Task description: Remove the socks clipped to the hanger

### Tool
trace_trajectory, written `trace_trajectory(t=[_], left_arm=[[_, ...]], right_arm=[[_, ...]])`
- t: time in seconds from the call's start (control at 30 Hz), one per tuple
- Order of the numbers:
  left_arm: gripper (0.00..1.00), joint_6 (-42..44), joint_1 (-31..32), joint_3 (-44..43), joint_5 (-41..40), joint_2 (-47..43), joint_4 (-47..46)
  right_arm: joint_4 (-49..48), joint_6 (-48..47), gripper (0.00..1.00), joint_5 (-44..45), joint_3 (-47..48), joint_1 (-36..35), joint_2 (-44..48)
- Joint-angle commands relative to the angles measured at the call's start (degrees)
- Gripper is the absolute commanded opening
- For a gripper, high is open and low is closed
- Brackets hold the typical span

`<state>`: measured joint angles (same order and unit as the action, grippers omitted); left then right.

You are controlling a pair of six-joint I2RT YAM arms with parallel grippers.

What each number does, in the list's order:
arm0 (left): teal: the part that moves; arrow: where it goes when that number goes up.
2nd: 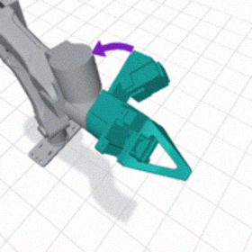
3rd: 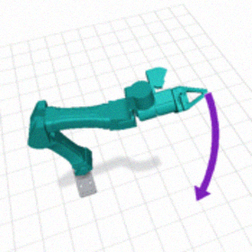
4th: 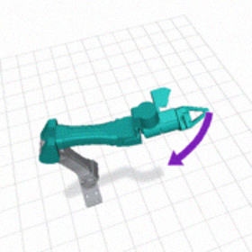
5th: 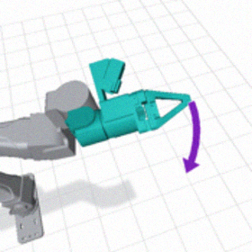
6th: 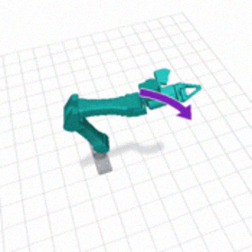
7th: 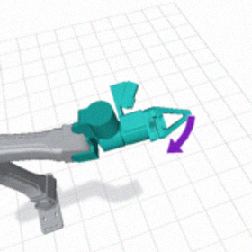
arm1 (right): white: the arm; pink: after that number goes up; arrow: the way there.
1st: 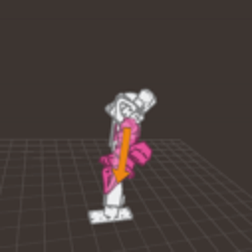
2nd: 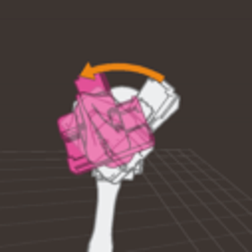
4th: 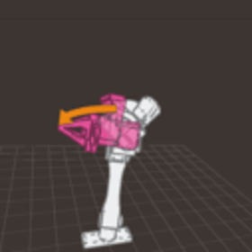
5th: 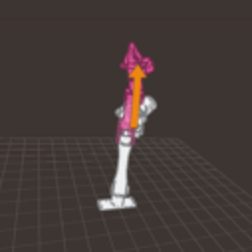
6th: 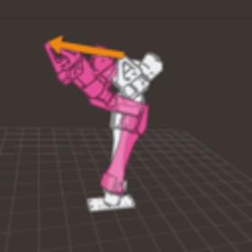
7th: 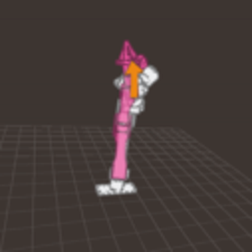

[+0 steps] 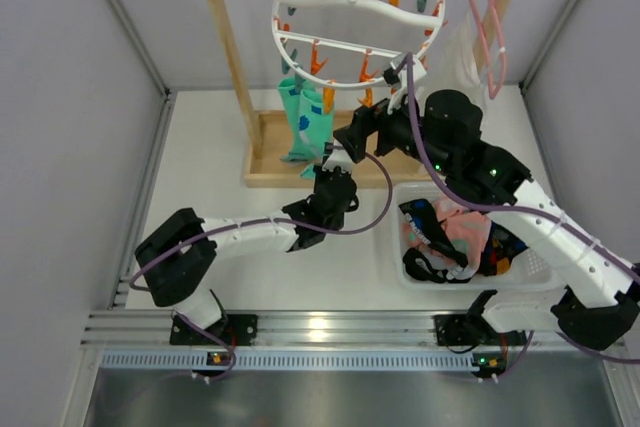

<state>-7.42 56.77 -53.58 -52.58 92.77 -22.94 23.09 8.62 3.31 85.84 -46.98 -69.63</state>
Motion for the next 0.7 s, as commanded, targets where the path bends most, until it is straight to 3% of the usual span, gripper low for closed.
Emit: trace_trajectory(t=[0.0, 0.2, 0.5, 0.67], left_arm=[[0.0, -2.24, 0.79, 1.46, -3.57, -3.21, -3.08], [0.0, 2.48, 5.01, -0.46, -12.27, -0.06, -2.9], [0.0, 16.98, 10.02, -13.54, -19.57, 10.05, -3.16], [0.0, 22.88, 11.16, -17.87, -21.16, 13.66, -3.25]], right_arm=[[-3.58, 0.43, 0.88, -3.05, 3.45, 0.49, -2.52], [-4.82, 4.74, 0.81, 0.28, 4.59, 0.14, -5.42], [17.48, 0.44, 0.82, 26.79, 26.19, -7.15, -16.75], [22.26, -1.59, 0.82, 36.74, 31.22, -10.23, -22.03]])
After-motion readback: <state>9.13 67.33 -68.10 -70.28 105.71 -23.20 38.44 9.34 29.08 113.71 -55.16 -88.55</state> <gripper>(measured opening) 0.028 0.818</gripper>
